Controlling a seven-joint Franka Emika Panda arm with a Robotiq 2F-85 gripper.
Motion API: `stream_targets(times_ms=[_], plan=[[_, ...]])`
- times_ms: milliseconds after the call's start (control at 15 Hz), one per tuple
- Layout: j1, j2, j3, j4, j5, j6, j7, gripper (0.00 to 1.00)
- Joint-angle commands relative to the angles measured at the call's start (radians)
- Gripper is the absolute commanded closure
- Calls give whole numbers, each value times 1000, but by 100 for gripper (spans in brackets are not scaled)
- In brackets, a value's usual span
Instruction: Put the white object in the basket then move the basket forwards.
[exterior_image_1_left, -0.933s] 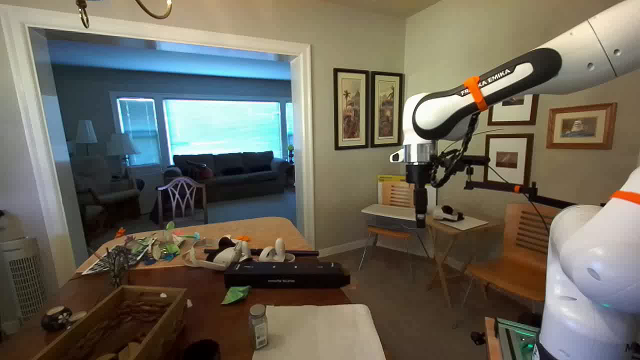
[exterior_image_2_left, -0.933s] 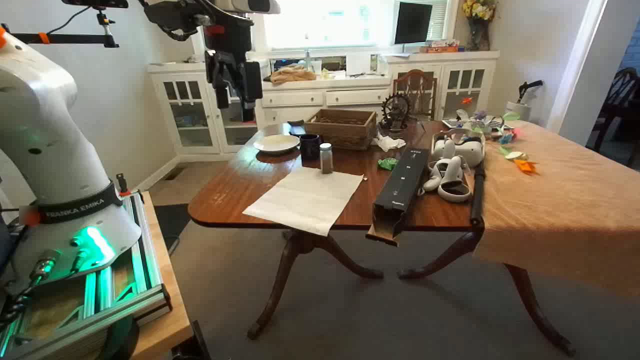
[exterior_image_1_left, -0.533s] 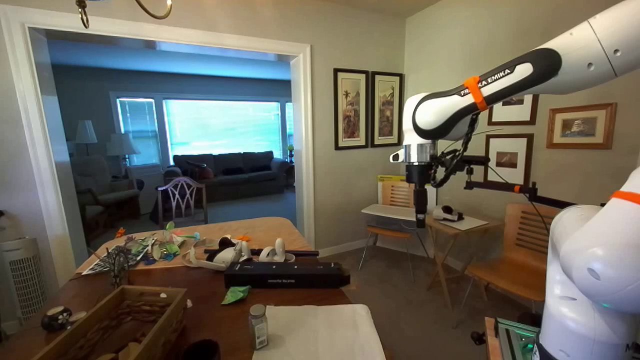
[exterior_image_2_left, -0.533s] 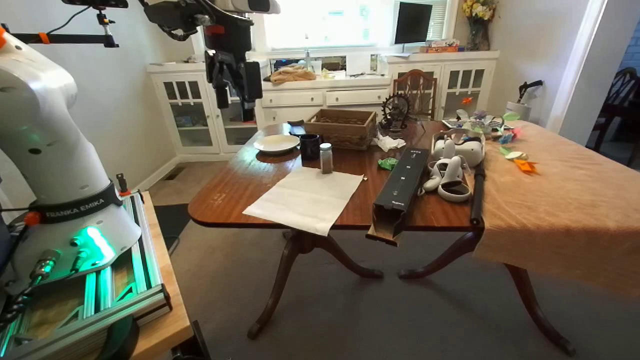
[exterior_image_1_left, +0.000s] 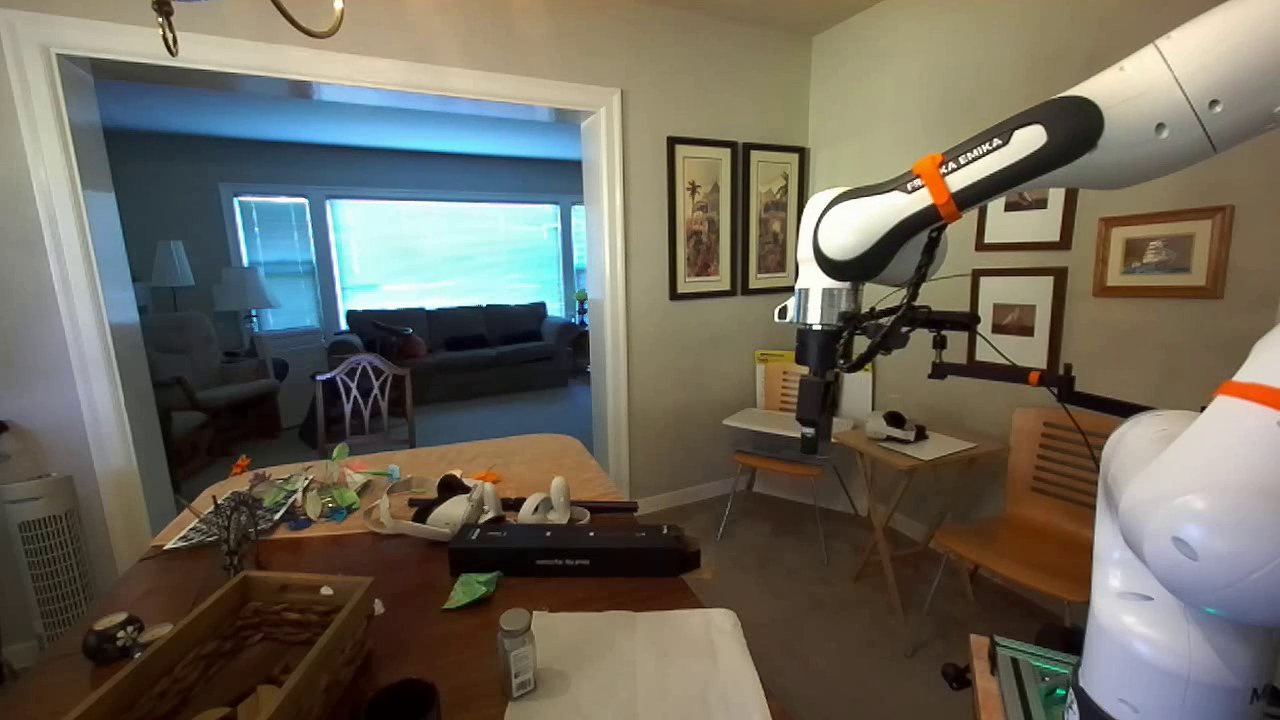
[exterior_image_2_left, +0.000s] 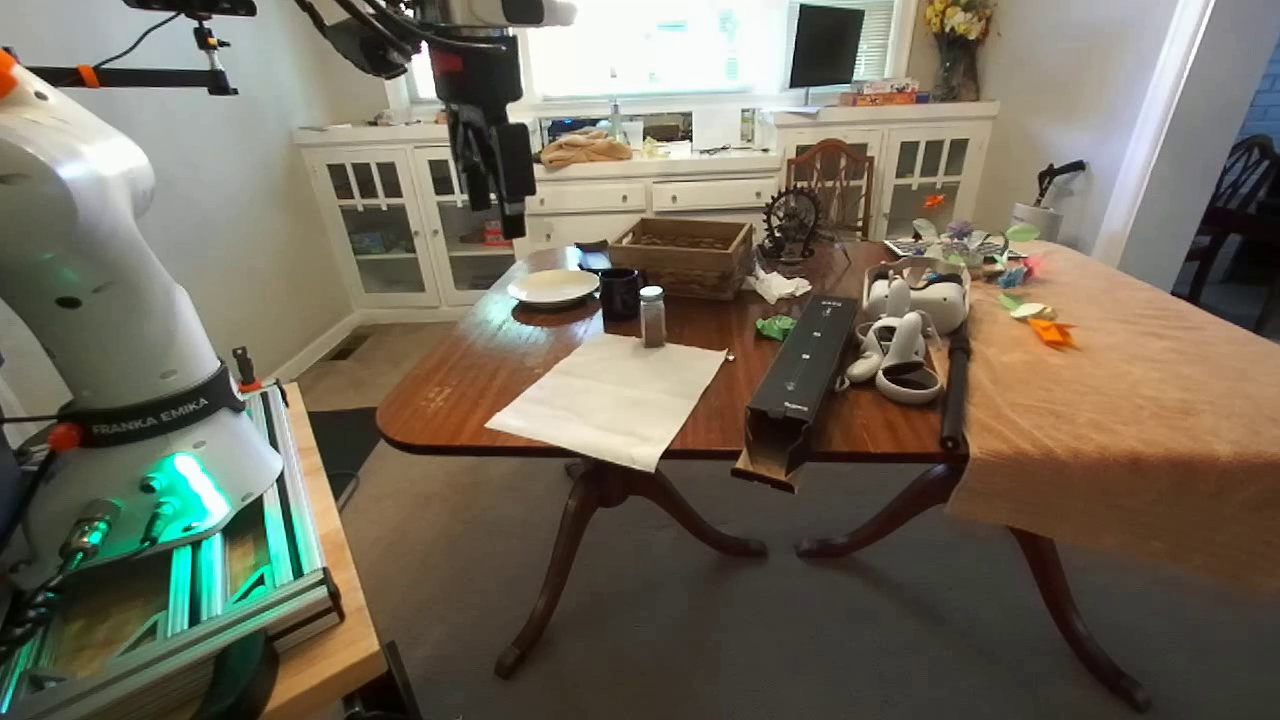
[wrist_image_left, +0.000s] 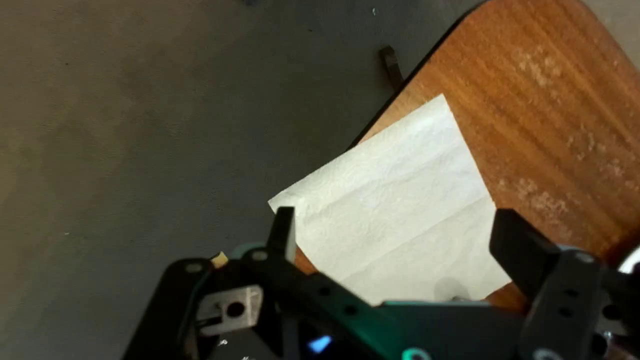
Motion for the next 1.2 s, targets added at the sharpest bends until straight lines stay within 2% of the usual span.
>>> stream_targets(times_ms=[0,333,667,867,1133], plan=[[-14,105,59,5,85,165,173,0],[-20,288,141,37,157,448,423,0],[-51,532,225,135,113,664,747,0],[-46,716,236,279,41,691,971,0],[58,924,165,502,-31,619,1258,0]])
